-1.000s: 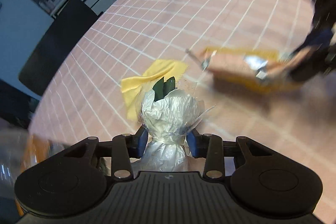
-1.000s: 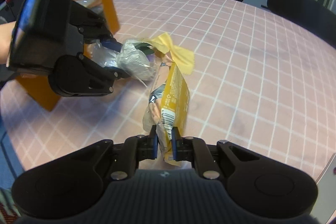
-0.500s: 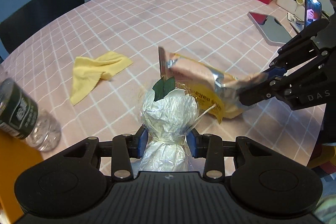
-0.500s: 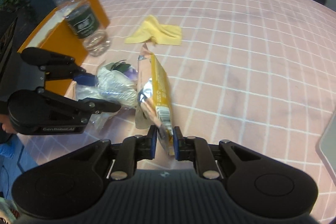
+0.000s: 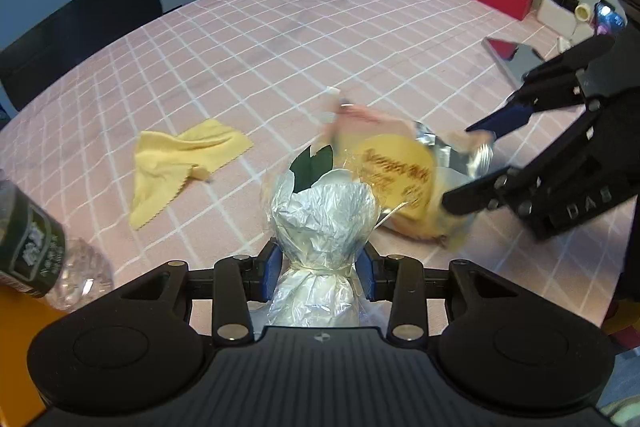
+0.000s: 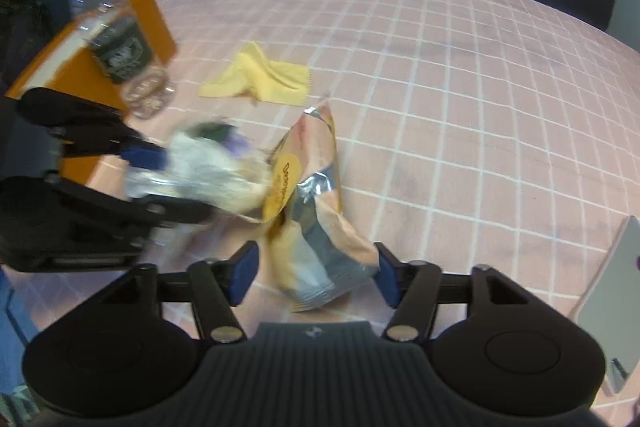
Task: Organize soft objects
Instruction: 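Grasp the white plastic-wrapped bundle with the left gripper while the right grasps the Deeyeo packet, then carry the wrapped bundle and Deeyeo packet into the orange box and release them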
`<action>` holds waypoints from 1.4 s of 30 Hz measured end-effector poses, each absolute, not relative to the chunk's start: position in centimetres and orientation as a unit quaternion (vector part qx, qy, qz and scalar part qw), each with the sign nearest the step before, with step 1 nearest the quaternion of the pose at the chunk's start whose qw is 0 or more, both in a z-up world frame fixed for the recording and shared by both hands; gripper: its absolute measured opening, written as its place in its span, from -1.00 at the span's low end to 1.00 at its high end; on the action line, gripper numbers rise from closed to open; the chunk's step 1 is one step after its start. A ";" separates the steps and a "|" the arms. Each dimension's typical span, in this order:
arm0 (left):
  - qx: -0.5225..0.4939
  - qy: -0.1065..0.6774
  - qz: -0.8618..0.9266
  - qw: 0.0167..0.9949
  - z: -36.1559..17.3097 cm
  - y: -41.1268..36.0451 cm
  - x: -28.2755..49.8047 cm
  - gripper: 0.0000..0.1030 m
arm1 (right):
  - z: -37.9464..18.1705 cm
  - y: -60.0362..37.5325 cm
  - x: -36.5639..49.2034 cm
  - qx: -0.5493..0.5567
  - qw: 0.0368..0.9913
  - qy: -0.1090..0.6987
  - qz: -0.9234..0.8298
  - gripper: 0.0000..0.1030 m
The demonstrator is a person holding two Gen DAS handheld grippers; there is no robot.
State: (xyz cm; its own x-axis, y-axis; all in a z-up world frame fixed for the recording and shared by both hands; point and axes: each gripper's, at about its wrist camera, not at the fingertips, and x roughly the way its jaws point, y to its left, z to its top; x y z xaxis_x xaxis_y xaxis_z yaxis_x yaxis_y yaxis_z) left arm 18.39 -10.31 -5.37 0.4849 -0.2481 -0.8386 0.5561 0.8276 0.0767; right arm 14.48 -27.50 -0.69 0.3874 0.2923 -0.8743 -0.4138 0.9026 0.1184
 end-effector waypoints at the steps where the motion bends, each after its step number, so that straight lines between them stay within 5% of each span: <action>1: 0.177 0.447 -0.235 0.845 -5.4 -10.1 18.4 -0.14 | -0.8 -27.2 14.5 -0.076 0.832 0.508 0.209 0.26; 10: 0.180 0.453 -0.214 0.846 -5.5 -9.6 19.8 -0.15 | -1.9 -25.1 17.2 -0.096 0.825 0.512 0.216 0.63; 16: 0.194 0.458 -0.207 0.842 -6.2 -9.4 19.9 -0.08 | -3.6 -22.2 17.0 -0.148 0.817 0.510 0.227 0.63; 21: 0.216 0.457 -0.206 0.838 -6.9 -9.4 19.8 0.16 | -4.4 -21.8 16.7 -0.166 0.814 0.510 0.221 0.64; 36: 0.195 0.452 -0.188 0.850 -6.7 -8.9 19.1 -0.10 | -3.7 -22.0 15.8 -0.135 0.825 0.510 0.201 -0.02; 42: 0.178 0.436 -0.188 0.862 -5.1 -8.3 17.5 -0.11 | -2.6 -21.7 14.6 -0.140 0.825 0.505 0.210 -0.10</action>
